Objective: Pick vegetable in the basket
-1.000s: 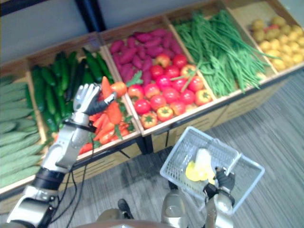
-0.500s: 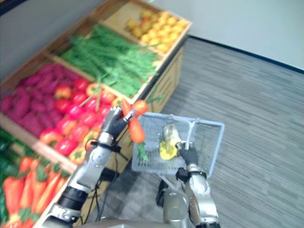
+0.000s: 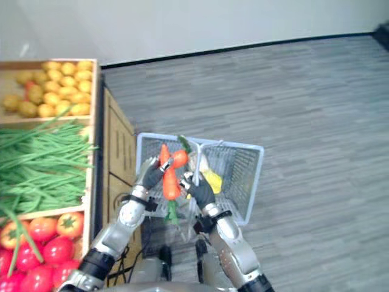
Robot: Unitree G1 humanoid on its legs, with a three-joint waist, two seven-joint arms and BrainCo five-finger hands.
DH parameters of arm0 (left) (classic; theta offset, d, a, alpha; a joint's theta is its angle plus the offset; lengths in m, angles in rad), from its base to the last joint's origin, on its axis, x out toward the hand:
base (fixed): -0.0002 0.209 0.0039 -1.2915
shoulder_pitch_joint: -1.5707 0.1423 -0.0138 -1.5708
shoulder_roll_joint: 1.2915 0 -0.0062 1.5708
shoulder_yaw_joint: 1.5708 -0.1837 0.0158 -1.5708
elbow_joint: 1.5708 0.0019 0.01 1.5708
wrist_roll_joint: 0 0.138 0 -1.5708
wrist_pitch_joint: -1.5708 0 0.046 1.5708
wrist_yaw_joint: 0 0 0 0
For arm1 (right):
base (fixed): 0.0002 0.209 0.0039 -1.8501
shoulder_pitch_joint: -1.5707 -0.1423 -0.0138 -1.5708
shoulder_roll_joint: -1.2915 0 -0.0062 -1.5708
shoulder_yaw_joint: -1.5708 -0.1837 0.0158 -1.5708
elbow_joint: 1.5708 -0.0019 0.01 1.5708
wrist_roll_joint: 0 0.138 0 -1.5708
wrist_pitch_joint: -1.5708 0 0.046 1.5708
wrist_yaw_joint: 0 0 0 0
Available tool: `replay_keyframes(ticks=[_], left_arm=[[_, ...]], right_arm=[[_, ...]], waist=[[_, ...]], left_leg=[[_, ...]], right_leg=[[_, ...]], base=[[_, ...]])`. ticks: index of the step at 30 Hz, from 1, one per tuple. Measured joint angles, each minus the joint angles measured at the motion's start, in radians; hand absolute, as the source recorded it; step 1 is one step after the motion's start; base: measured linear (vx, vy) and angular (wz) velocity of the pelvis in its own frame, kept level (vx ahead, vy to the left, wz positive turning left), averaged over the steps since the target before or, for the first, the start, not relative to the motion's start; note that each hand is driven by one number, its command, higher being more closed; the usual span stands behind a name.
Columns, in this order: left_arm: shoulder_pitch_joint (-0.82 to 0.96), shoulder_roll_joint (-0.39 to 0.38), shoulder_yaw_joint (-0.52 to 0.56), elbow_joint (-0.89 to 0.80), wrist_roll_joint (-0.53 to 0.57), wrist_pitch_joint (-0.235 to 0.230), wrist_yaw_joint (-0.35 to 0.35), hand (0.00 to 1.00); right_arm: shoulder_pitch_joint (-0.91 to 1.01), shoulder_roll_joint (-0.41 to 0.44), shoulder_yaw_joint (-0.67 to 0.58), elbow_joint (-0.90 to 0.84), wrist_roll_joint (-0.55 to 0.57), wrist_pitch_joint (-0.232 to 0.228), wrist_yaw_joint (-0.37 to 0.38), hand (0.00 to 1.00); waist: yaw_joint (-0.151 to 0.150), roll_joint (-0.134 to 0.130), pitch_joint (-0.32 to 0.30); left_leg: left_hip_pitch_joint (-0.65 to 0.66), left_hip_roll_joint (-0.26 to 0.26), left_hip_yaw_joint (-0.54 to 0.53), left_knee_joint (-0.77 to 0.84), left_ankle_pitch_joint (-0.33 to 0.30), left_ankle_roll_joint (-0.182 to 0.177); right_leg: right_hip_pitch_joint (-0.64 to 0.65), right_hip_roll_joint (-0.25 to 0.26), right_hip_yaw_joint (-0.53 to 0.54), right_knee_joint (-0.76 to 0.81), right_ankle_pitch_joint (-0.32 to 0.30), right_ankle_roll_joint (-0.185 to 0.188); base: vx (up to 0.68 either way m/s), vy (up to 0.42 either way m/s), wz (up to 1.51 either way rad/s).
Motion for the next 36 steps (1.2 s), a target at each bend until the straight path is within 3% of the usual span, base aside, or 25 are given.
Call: replay_keyframes(ticks=[1, 2, 4, 5, 10, 17, 23, 28, 31, 36], left_arm=[[-0.023, -0.003, -0.029, 0.019, 0.0, 0.002, -0.001, 1.0], [-0.036, -0.002, -0.046, 0.031, 0.0, 0.002, -0.002, 1.0], [-0.07, -0.015, -0.081, 0.06, 0.0, 0.001, -0.003, 1.0], [-0.078, -0.021, -0.083, 0.073, 0.0, 0.001, -0.003, 0.0], [-0.12, -0.049, -0.081, 0.16, 0.0, 0.012, -0.001, 0.0], [-0.12, -0.05, -0.078, 0.186, 0.001, 0.038, 0.005, 0.0], [-0.07, -0.055, -0.084, 0.089, -0.042, 0.029, 0.005, 0.0], [-0.008, 0.013, 0.005, -0.136, -0.144, 0.014, 0.004, 0.0], [0.052, 0.032, 0.074, -0.22, -0.245, -0.019, 0.002, 0.0], [0.116, 0.012, 0.16, -0.215, -0.317, -0.021, 0.003, 0.0]], right_arm=[[0.003, 0.002, 0.012, -0.019, 0.034, -0.002, 0.02, 1.0], [0.008, 0.005, 0.019, -0.03, 0.051, -0.002, 0.028, 1.0], [0.026, 0.002, 0.043, -0.042, 0.106, 0.001, 0.055, 1.0], [0.032, 0.0, 0.046, -0.042, 0.117, 0.001, 0.055, 1.0], [0.112, -0.064, 0.045, -0.043, 0.194, 0.017, 0.07, 1.0], [0.234, -0.033, -0.093, -0.04, 0.199, 0.034, 0.063, 1.0], [0.256, 0.068, -0.3, 0.066, 0.061, 0.042, -0.03, 1.0], [0.256, 0.094, -0.607, 0.213, -0.018, 0.042, -0.144, 1.0], [0.249, 0.097, -0.691, 0.244, -0.077, 0.042, -0.196, 1.0], [0.249, 0.135, -0.778, 0.272, -0.158, 0.041, -0.234, 1.0]], waist=[[-0.005, -0.011, -0.001], [-0.005, -0.018, -0.001], [-0.002, -0.021, -0.001], [0.0, -0.02, -0.001], [-0.009, -0.019, -0.003], [-0.006, -0.017, -0.01], [-0.021, -0.018, -0.021], [-0.021, 0.012, -0.044], [-0.02, 0.018, -0.048], [-0.022, 0.01, -0.072]], left_leg=[[-0.009, -0.013, -0.002, -0.002, -0.003, 0.002], [-0.015, -0.018, -0.007, 0.001, -0.005, 0.0], [-0.031, -0.006, -0.025, 0.004, -0.014, -0.014], [-0.031, -0.003, -0.022, 0.004, -0.016, -0.017], [0.006, 0.021, 0.027, -0.016, -0.021, -0.025], [0.004, 0.001, -0.002, -0.053, -0.002, -0.015], [0.017, -0.017, -0.03, -0.087, 0.025, -0.009], [0.027, -0.027, -0.057, -0.12, 0.046, -0.009], [0.03, -0.028, -0.063, -0.122, 0.048, -0.009], [0.031, -0.03, -0.081, -0.136, 0.06, -0.009]], right_leg=[[-0.008, -0.059, -0.015, -0.015, -0.001, -0.009], [0.007, -0.083, -0.007, -0.051, 0.018, 0.006], [0.055, -0.071, 0.016, -0.169, 0.019, 0.019], [0.066, -0.068, 0.016, -0.193, 0.02, 0.019], [0.133, -0.04, 0.035, -0.321, 0.084, 0.022], [0.193, -0.063, 0.006, -0.465, 0.158, 0.034], [0.217, -0.08, -0.022, -0.499, 0.179, 0.04], [0.227, -0.089, -0.052, -0.501, 0.177, 0.042], [0.233, -0.09, -0.057, -0.502, 0.178, 0.042], [0.235, -0.092, -0.076, -0.502, 0.178, 0.042]], base=[[0.07, 0.01, 0.09], [0.09, -0.045, 0.26], [0.09, -0.121, 0.13], [0.07, -0.107, -0.2], [0.03, -0.042, -0.32], [-0.03, 0.022, 0.11], [-0.05, 0.015, 0.15], [-0.02, -0.002, 0.17], [-0.01, 0.003, 0.07], [-0.02, -0.004, 0.11]])
